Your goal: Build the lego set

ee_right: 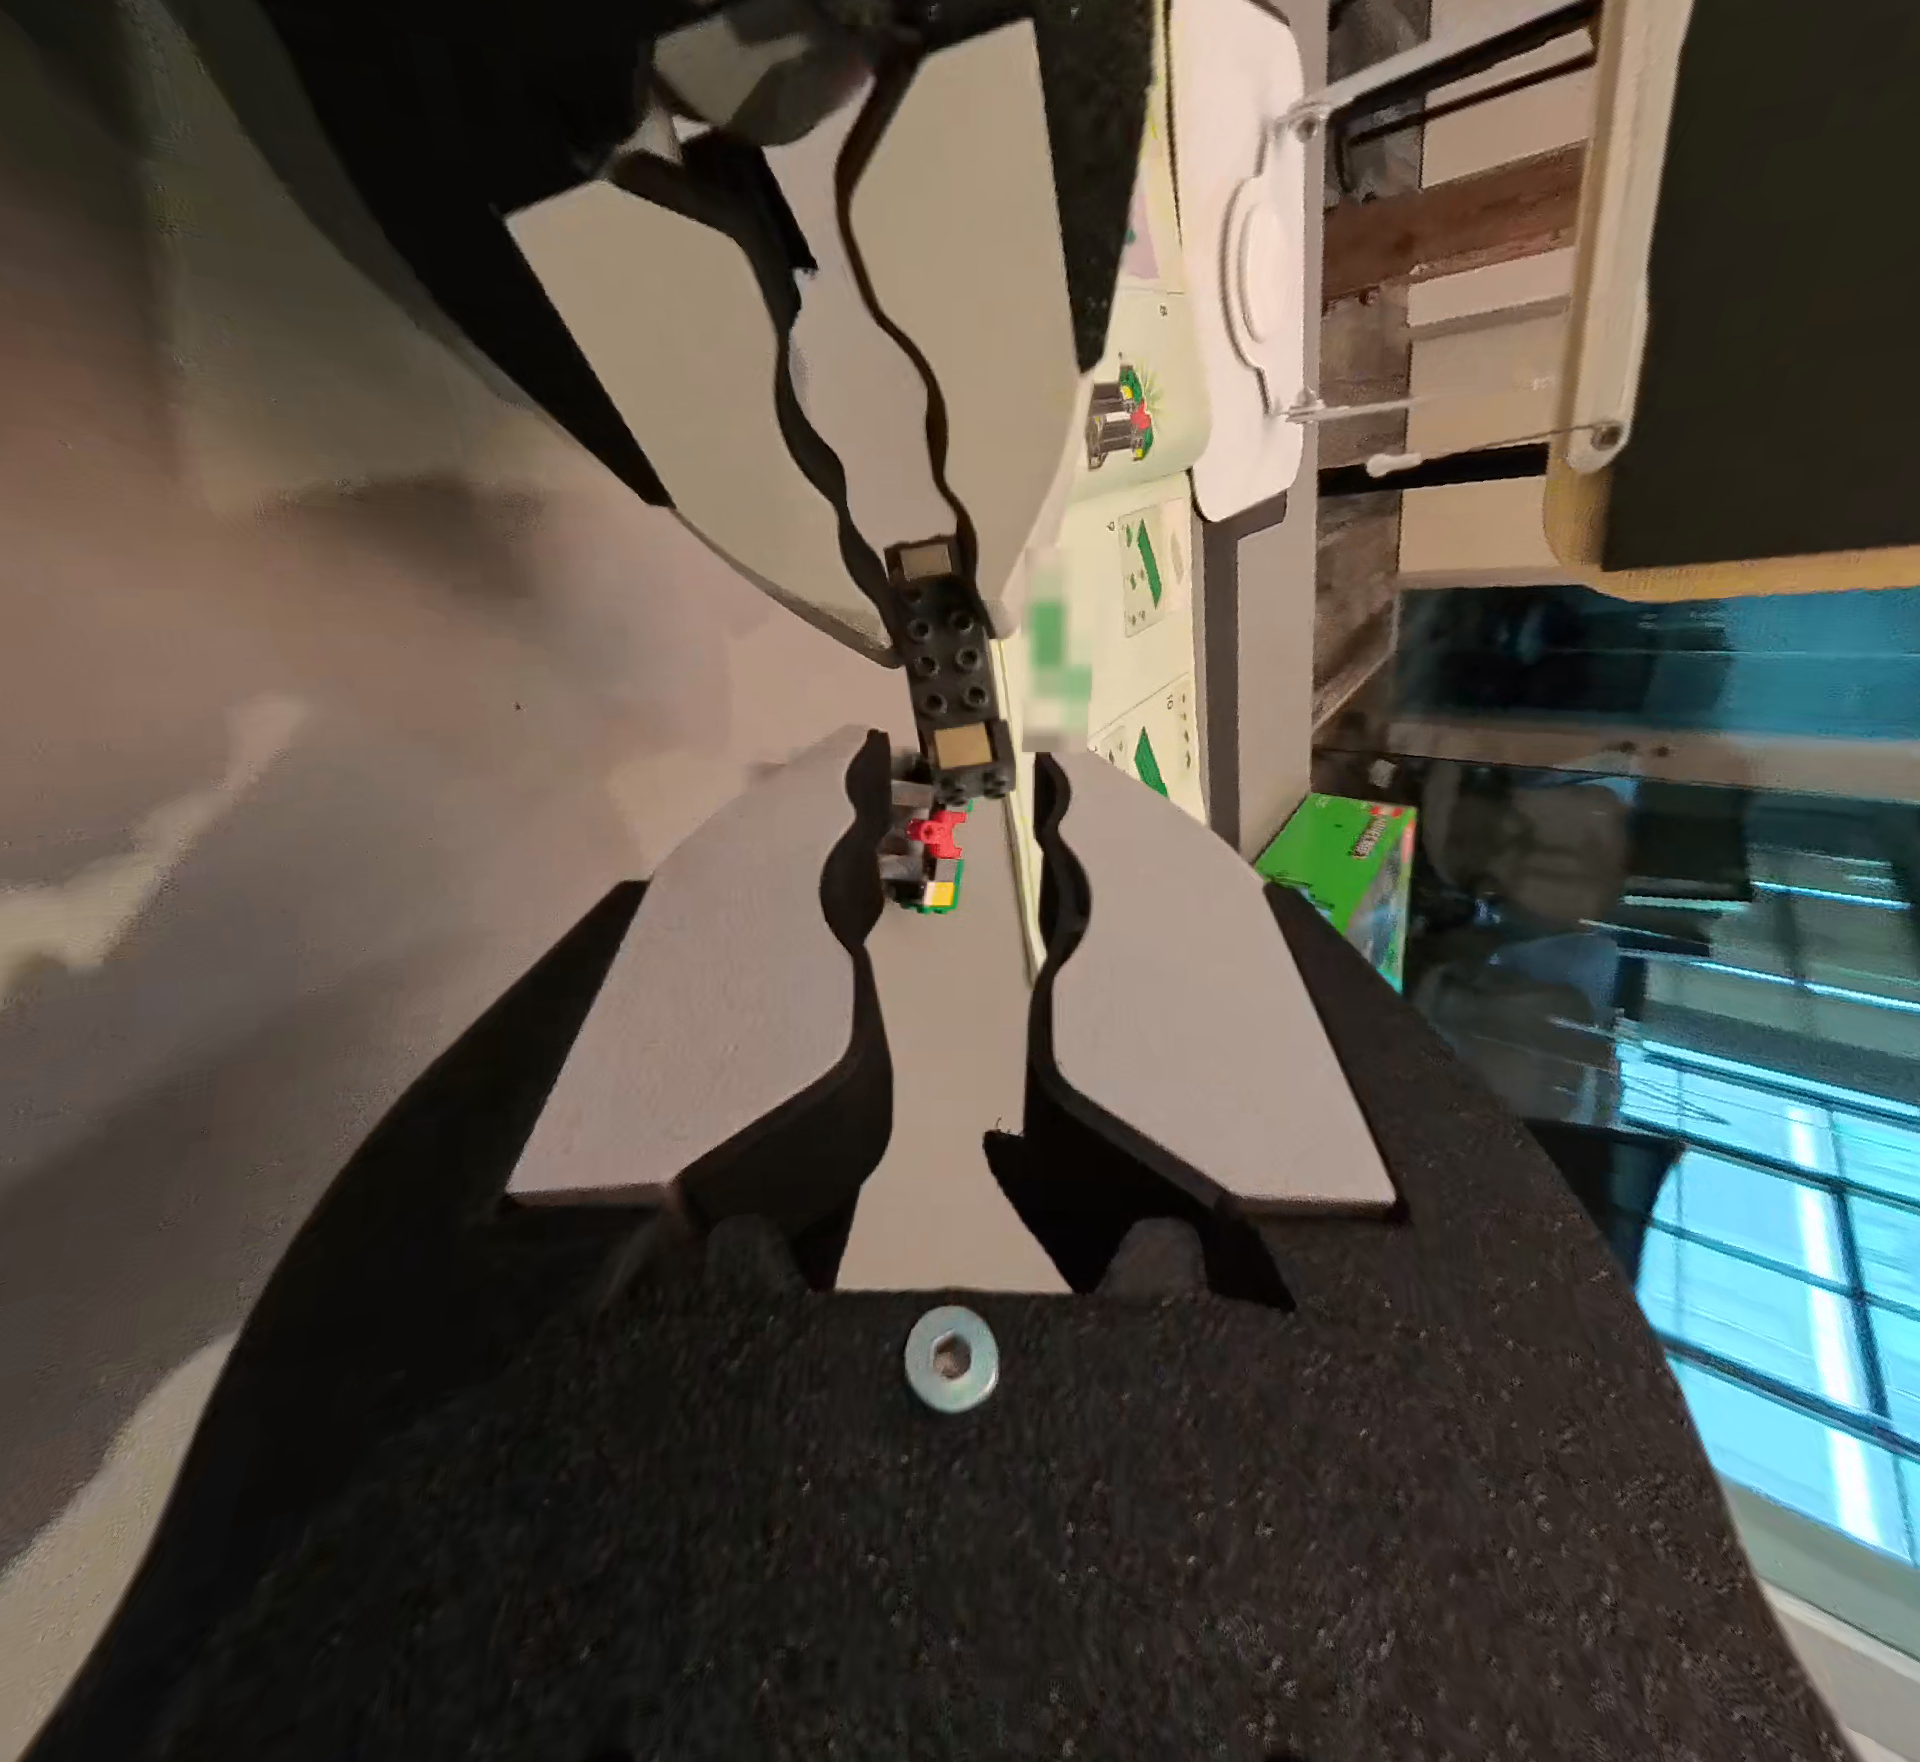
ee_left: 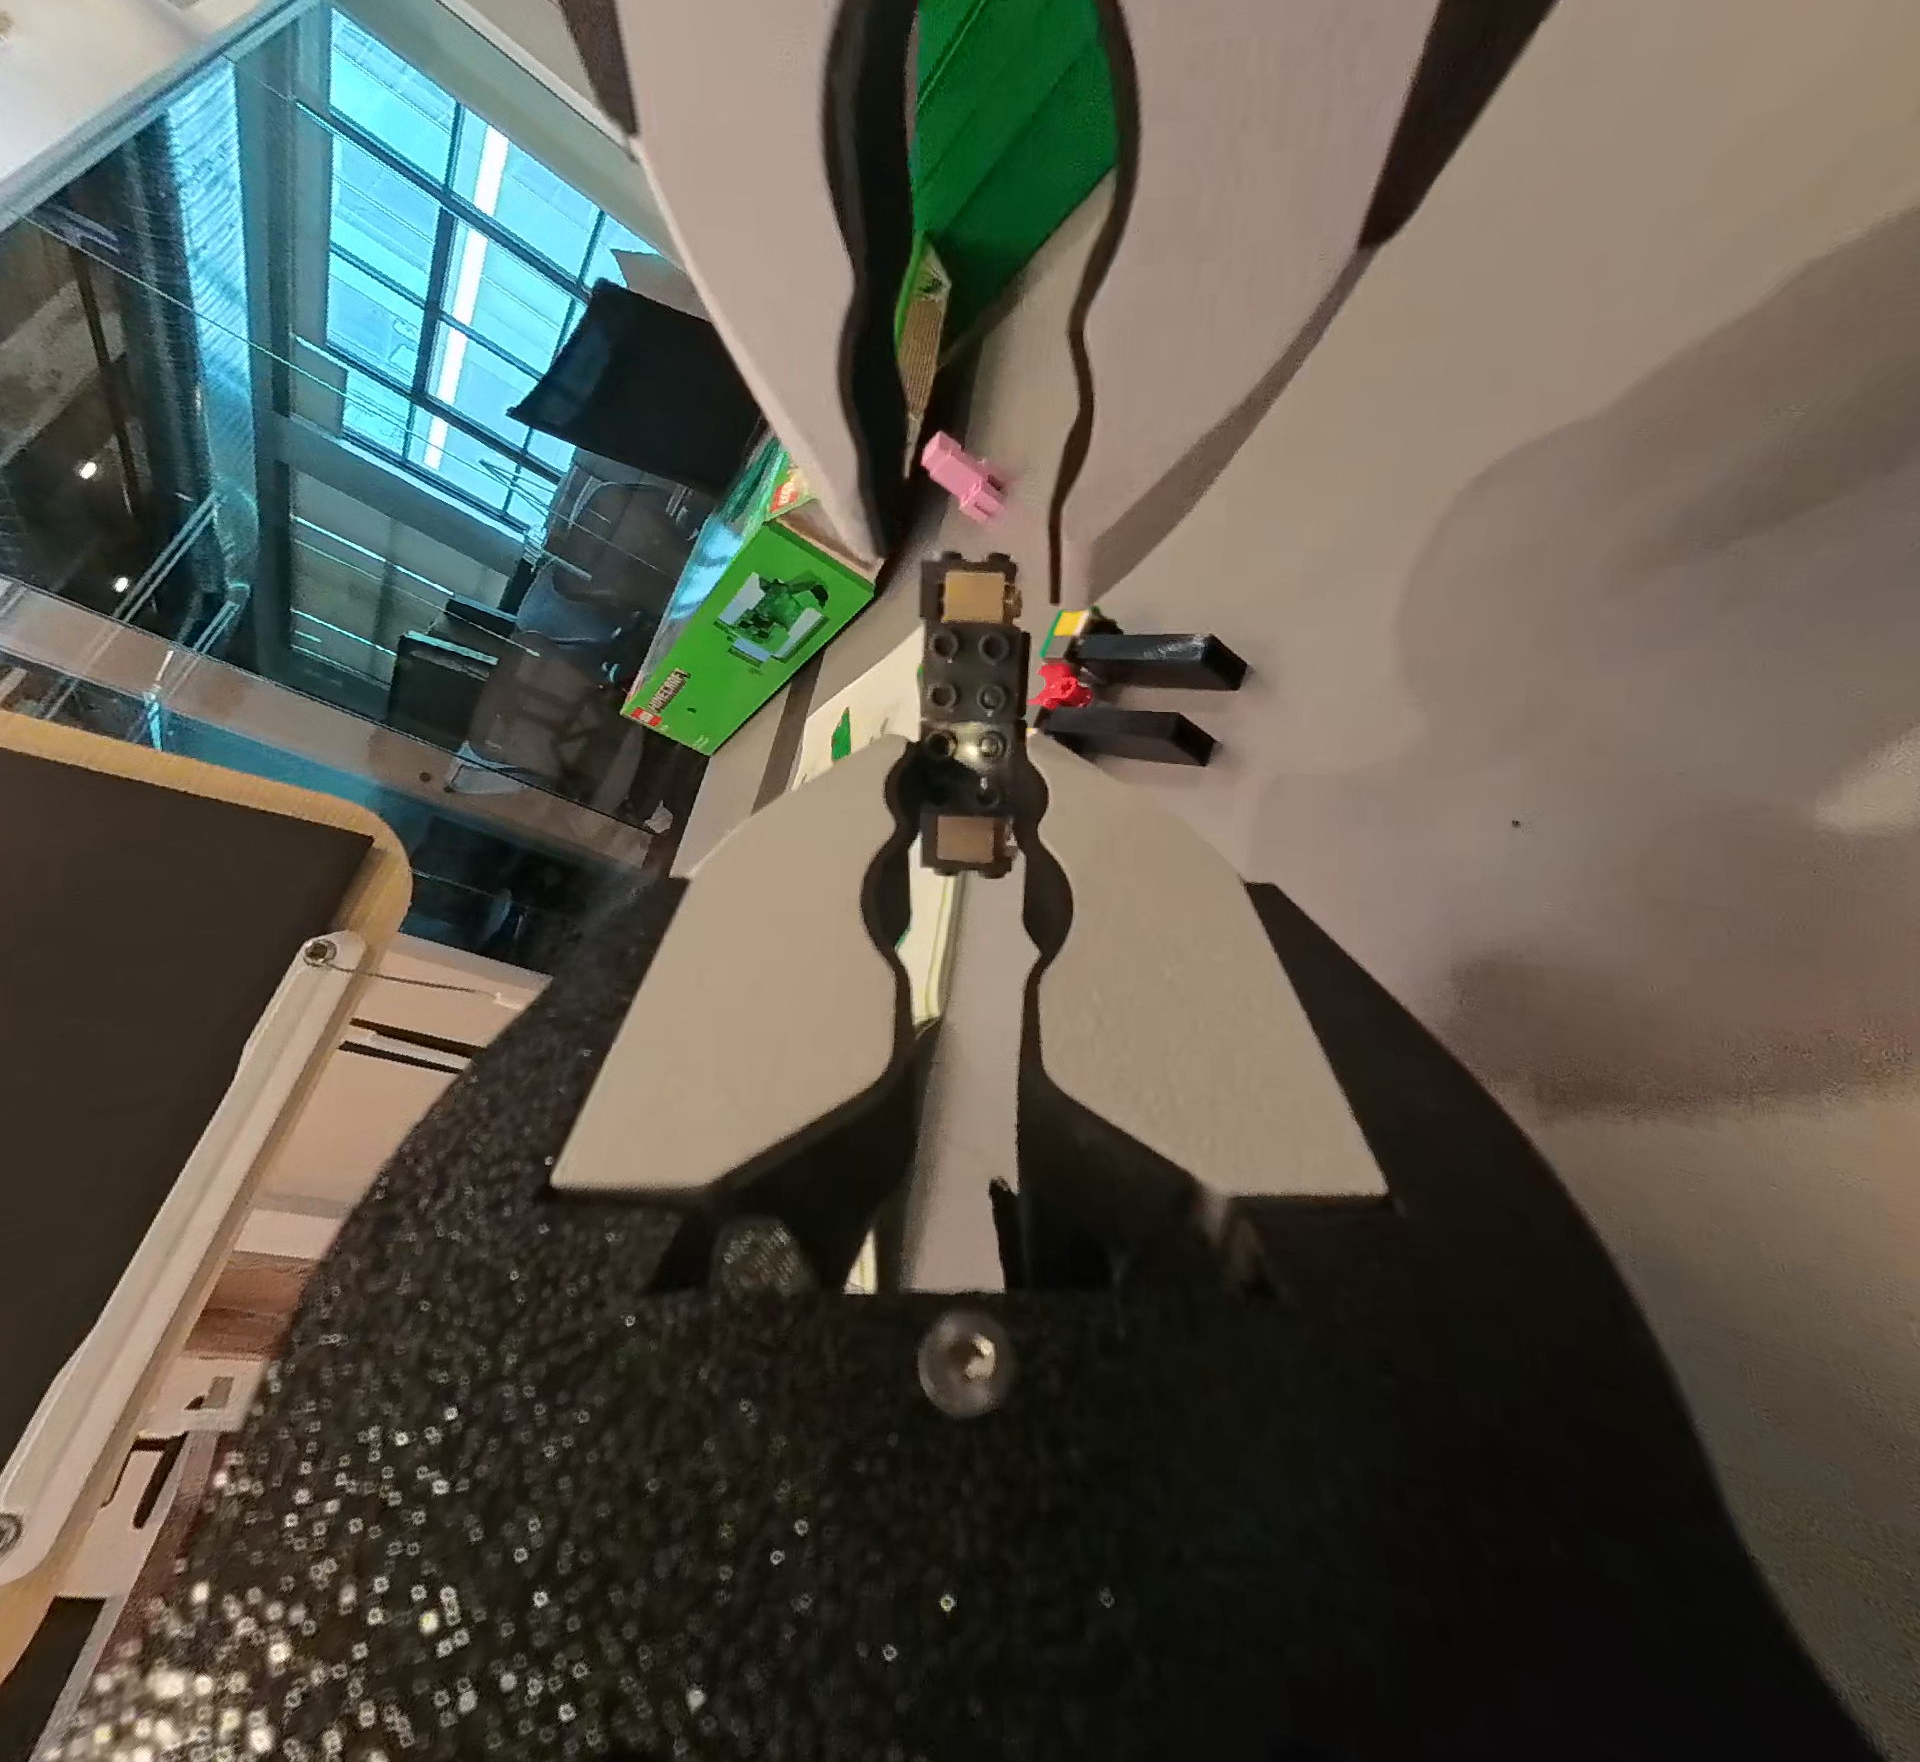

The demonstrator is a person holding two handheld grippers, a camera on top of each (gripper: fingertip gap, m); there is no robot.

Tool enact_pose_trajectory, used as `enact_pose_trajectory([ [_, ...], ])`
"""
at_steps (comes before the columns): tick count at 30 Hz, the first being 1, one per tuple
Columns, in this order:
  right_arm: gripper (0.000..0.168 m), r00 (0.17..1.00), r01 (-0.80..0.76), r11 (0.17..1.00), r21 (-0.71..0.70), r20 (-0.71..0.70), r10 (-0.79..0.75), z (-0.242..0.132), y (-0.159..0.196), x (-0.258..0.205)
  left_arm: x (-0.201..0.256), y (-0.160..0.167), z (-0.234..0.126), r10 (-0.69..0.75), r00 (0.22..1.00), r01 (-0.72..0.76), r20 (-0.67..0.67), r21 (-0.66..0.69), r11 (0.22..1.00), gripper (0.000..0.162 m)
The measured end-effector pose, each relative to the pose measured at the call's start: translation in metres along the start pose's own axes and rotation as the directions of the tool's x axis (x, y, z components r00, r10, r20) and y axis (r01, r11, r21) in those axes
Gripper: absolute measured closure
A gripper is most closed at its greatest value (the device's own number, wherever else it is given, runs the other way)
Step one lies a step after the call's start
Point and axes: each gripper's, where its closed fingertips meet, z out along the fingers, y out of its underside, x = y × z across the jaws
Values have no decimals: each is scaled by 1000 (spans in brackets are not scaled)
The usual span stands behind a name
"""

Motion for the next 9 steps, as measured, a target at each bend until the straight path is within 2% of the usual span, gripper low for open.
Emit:
enact_pose_trajectory([
  [4, 143, 1000, 16, 999, -46, 4, -16, 5, 5, 0, 3, 1, 1, 2, 1000, -2, -17, -9, 1000, 146],
  [9, 142, 998, -55, 998, 8, 40, 55, 0, 2, 1, 3, 1, 0, -25, 999, 25, -31, -1, 1000, 146],
])
